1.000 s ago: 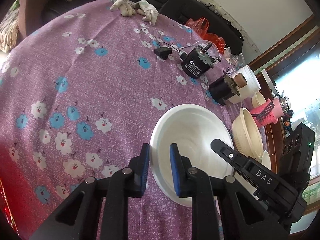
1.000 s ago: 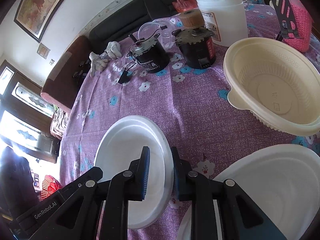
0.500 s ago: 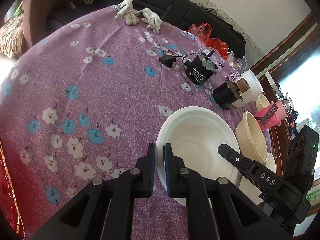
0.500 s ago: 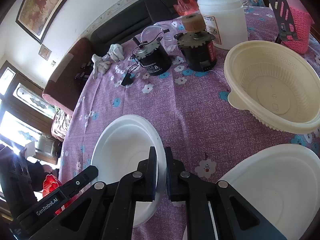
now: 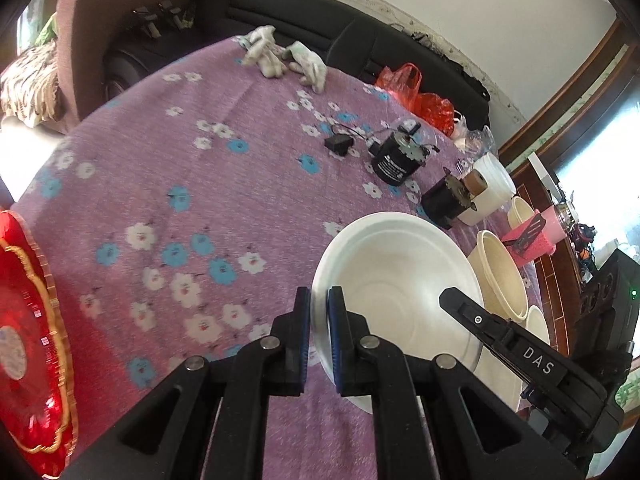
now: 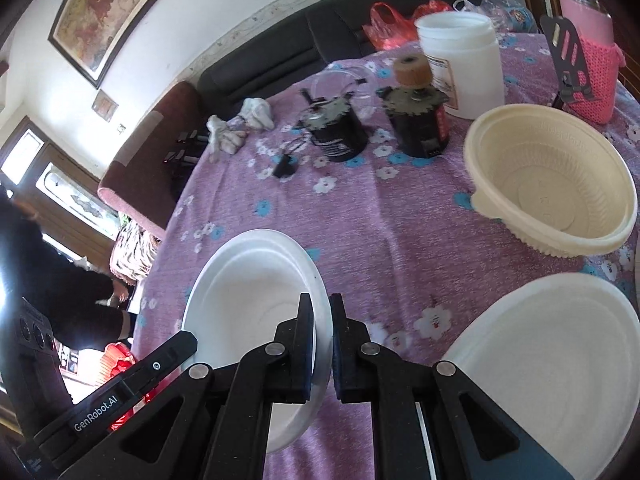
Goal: Organize plates and bowls
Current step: 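Lift the white bowl with both grippers and carry it over the red plates, then lower the white bowl onto the red plates and open both grippers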
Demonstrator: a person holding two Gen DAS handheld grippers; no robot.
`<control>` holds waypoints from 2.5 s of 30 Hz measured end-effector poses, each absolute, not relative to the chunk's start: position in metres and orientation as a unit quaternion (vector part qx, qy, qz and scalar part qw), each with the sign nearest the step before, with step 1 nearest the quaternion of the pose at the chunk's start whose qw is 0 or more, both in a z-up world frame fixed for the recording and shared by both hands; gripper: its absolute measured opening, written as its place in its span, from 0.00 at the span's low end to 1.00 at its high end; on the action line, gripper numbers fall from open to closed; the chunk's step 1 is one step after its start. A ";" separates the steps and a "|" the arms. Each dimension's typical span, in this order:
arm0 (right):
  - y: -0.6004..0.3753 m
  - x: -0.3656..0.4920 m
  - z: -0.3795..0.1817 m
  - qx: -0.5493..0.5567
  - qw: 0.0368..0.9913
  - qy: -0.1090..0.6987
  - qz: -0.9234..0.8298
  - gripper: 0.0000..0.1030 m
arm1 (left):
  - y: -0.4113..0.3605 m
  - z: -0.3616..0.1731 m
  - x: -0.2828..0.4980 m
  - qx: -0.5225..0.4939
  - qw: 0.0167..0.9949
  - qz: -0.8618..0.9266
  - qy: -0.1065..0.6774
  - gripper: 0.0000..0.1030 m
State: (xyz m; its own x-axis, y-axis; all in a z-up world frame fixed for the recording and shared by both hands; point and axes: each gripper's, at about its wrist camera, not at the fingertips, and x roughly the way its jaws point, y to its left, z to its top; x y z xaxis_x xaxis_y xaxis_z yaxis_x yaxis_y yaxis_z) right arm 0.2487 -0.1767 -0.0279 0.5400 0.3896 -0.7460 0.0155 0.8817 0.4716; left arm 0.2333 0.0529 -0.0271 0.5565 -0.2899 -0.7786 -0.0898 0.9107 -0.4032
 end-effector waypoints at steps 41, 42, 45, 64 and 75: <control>0.111 0.165 -0.043 0.112 0.821 0.492 0.269 0.10 | 0.284 -0.020 0.094 -0.178 0.857 0.156 0.458 0.11; 0.113 0.166 -0.046 0.110 0.820 0.494 0.268 0.10 | 0.285 -0.022 0.094 -0.174 0.857 0.159 0.458 0.11; 0.116 0.166 -0.051 0.103 0.819 0.498 0.267 0.10 | 0.284 -0.025 0.095 -0.163 0.858 0.164 0.459 0.11; 0.132 0.166 -0.061 0.055 0.836 0.482 0.257 0.11 | 0.278 -0.023 0.092 -0.083 0.877 0.206 0.426 0.28; 0.136 0.153 -0.044 -0.024 0.891 0.402 0.209 0.14 | 0.288 0.005 0.072 -0.062 0.897 0.246 0.362 0.31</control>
